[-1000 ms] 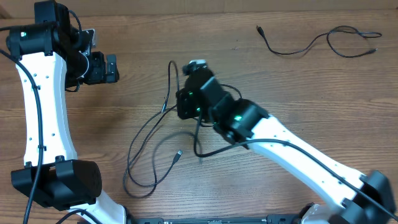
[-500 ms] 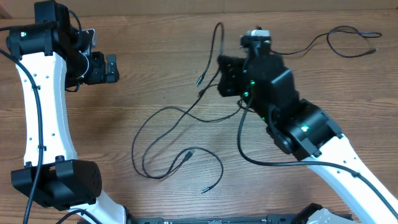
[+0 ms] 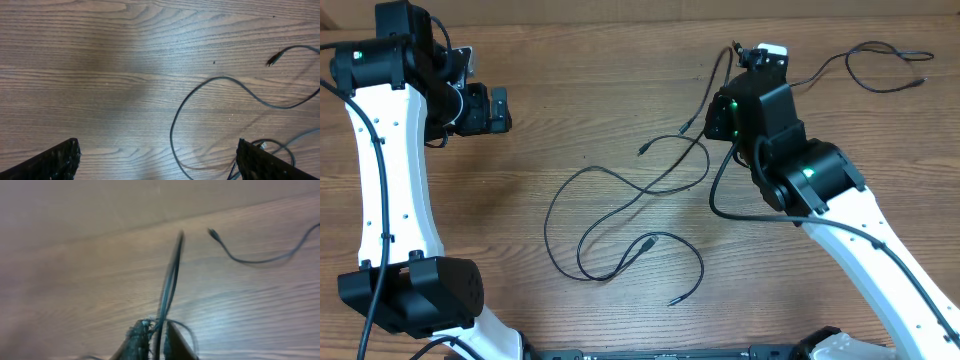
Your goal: Untangle cables
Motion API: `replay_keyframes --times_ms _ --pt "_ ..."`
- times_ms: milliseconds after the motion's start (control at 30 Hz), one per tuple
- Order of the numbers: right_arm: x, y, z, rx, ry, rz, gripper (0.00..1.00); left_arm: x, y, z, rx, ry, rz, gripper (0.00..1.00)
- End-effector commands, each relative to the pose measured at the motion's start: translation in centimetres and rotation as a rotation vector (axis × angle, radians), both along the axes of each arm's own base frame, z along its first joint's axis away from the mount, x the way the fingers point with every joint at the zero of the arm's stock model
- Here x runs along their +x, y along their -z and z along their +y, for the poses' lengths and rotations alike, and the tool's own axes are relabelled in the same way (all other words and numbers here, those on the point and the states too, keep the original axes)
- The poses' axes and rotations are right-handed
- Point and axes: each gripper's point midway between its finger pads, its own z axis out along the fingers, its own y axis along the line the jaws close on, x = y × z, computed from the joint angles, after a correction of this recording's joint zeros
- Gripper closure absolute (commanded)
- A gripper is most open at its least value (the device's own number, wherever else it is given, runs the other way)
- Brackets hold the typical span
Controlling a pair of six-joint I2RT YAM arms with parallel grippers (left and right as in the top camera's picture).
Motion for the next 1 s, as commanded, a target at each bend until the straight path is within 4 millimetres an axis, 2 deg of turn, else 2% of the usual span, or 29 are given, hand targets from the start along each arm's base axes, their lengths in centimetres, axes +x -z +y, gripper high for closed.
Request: replay_keyframes --times_ms 0,100,133,200,333,567,767,967 --pt "0.3 1.1 -0.5 -0.044 0.017 0.029 0.62 0.0 0.2 -0.4 -0.008 0.022 0.005 0.0" --pt "0.1 2.4 -0.4 -0.061 0.007 0.074 0.19 0.0 0.2 -0.4 -0.008 0.022 0.005 0.0" --pt "0.0 2.7 -0.1 -0.056 -0.005 0.086 0.08 0.0 0.2 -0.4 -0.008 0.022 0.004 0.0" --pt "-0.3 3.4 0.5 -0.04 -0.037 0.118 0.0 0.0 0.2 -0.4 -0.008 0.022 0.005 0.01" --pt "-1.6 4.3 2.0 0.011 -0.12 0.185 0.0 0.0 0.2 -0.4 -0.008 0.022 0.005 0.0" --pt "-5.0 6.2 4.8 0.12 -0.281 0.359 0.0 0.0 0.2 -0.4 -0.007 0.022 0.005 0.01" --pt "-7.2 8.9 6.8 0.185 -0.364 0.505 0.0 0.0 0.2 -0.4 -0.008 0.022 0.005 0.0" --pt "-7.9 12.2 9.5 0.217 -0.357 0.594 0.0 0.0 0.2 -0.4 -0.008 0.022 0.005 0.0"
